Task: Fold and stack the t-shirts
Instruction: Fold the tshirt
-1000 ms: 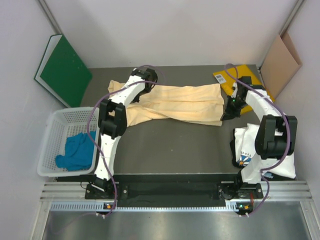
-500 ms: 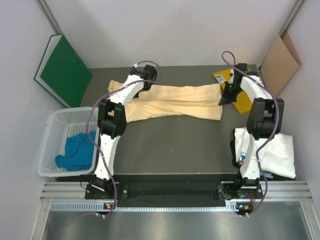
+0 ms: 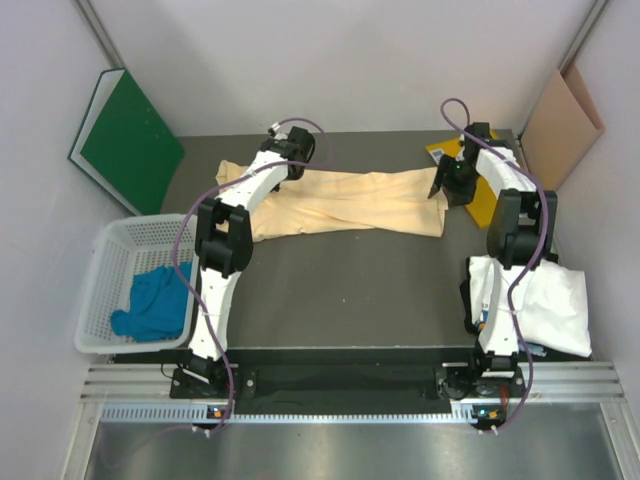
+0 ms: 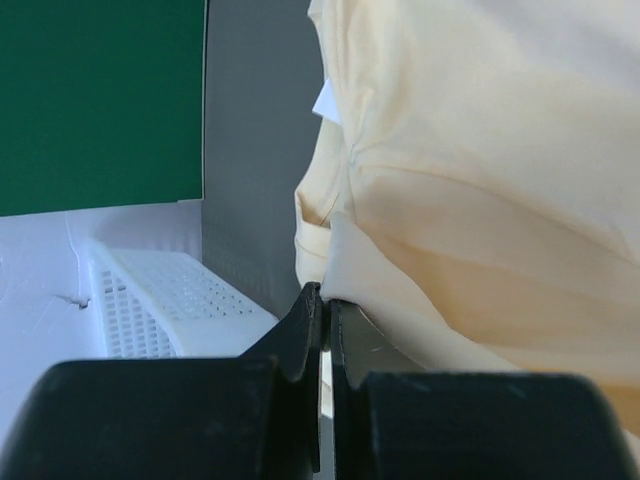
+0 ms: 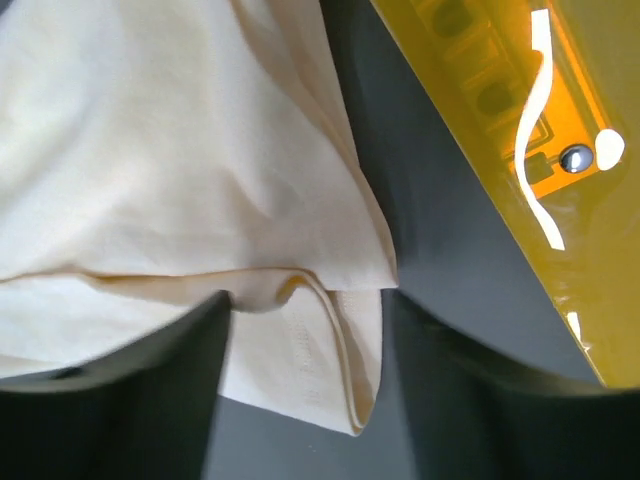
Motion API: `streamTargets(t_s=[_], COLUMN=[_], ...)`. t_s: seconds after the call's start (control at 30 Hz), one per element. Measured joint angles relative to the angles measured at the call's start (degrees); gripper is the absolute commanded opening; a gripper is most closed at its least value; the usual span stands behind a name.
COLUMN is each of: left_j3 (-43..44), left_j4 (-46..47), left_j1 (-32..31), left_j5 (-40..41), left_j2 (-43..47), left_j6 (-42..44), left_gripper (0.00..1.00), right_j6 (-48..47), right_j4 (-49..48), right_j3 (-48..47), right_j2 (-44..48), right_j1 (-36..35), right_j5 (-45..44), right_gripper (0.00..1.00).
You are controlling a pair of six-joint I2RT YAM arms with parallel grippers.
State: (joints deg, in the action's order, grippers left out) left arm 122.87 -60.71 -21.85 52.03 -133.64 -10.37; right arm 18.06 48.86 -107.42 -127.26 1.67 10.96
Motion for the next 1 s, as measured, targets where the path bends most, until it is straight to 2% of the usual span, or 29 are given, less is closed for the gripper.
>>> streamTargets(t_s=[0.03, 0.17, 0.37, 0.4, 0.43, 0.47, 0.5, 0.73, 0.9, 0.97, 1.0], left_j3=[-0.46, -2.71, -1.68, -0.46, 0.39, 1.07, 1.68, 2.93, -10.05, -11.78, -11.80], left_j4=[1.11, 6.84, 15.23, 16.90, 18.71, 19.96, 20.52, 20.22, 21.18, 20.24, 19.78], left_j1=[0.00, 0.00, 0.00, 0.00, 0.00, 0.00, 0.00, 0.07, 0.13, 0.13, 0.13], left_j5=[0.13, 0.50, 2.01, 2.21, 2.25, 2.21, 2.08, 0.09, -7.72, -9.81, -10.58], left_j2=[0.02, 0.02, -0.59, -1.14, -1.75, -2.29, -2.80, -3.96, 7.69, 12.37, 14.58], left_j6=[0.44, 3.74, 9.97, 10.78, 11.58, 12.15, 12.81, 6.75, 2.01, 0.22, -0.83], left_gripper=[0.01, 0.03, 0.04, 0.17, 0.45, 0.85, 0.99, 0.99, 0.99, 0.99, 0.99], right_j6=[0.24, 0.11, -0.44, -0.55, -0.70, -0.94, -1.01, -1.79, -3.37, -3.78, -4.13], right_j4=[-0.33, -4.33, -6.67, -6.71, -6.95, -7.23, -7.37, -8.52, -9.57, -9.62, -9.40], right_j3=[-0.02, 1.03, 7.45, 8.46, 9.35, 10.38, 11.13, 16.65, 16.46, 16.09, 15.47], right_j2=[0.00, 0.79, 7.98, 9.29, 10.34, 11.30, 11.91, 13.25, 13.25, 13.25, 13.20], right_j1=[0.00, -0.33, -0.55, -0.55, -0.55, -0.55, -0.55, -0.55, -0.57, -0.96, -1.42], right_j5=[-0.13, -0.72, -0.79, -0.79, -0.76, -0.76, -0.74, -0.09, -0.09, -0.20, -0.28], right_gripper=[0.99, 1.00, 1.00, 1.00, 1.00, 1.00, 1.00, 1.00, 1.00, 0.91, 0.91])
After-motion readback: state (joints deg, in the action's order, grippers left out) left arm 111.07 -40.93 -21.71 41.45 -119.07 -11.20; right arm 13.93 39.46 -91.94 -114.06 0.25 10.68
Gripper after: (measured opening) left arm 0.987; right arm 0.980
